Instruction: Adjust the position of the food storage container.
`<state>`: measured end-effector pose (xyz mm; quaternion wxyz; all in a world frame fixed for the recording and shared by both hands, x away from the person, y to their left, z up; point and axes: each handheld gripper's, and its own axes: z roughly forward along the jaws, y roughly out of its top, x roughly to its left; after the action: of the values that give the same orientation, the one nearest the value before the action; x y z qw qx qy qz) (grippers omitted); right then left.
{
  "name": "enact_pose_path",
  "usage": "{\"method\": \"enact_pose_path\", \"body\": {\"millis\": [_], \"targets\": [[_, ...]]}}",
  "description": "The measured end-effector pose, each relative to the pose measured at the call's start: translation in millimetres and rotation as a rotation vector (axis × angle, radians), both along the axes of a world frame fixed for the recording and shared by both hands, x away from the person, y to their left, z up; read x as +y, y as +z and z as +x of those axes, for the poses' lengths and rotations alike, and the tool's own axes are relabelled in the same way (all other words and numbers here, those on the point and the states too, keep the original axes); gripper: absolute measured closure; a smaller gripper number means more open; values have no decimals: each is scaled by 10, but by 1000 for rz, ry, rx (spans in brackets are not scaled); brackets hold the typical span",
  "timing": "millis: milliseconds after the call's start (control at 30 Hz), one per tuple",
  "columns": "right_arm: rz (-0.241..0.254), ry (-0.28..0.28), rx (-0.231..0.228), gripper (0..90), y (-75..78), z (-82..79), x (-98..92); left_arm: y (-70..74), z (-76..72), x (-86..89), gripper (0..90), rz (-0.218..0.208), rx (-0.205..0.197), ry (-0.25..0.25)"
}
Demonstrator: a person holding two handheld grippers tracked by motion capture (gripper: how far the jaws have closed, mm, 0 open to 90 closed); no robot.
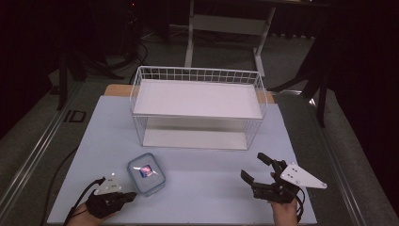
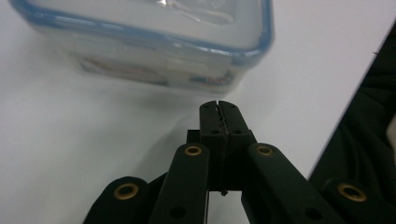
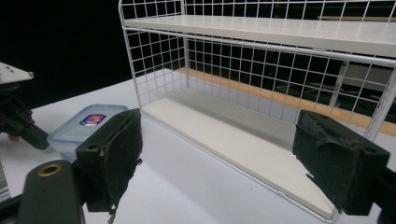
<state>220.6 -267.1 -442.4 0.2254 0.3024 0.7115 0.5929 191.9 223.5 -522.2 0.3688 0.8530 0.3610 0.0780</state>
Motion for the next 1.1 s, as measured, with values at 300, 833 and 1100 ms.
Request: {"method": "enact_pose_path", "body": {"millis": [300,833,1100], "targets": [[8,-2,-2,159,6,-4,-29,-24,186,-311,900,41,10,-2],[18,-5,1,160,6,4,-57,96,247,-94,900,23,-14,91],[3,-2,-4,160,6,1,-23,102,655,257,900,41,-67,223]]}}
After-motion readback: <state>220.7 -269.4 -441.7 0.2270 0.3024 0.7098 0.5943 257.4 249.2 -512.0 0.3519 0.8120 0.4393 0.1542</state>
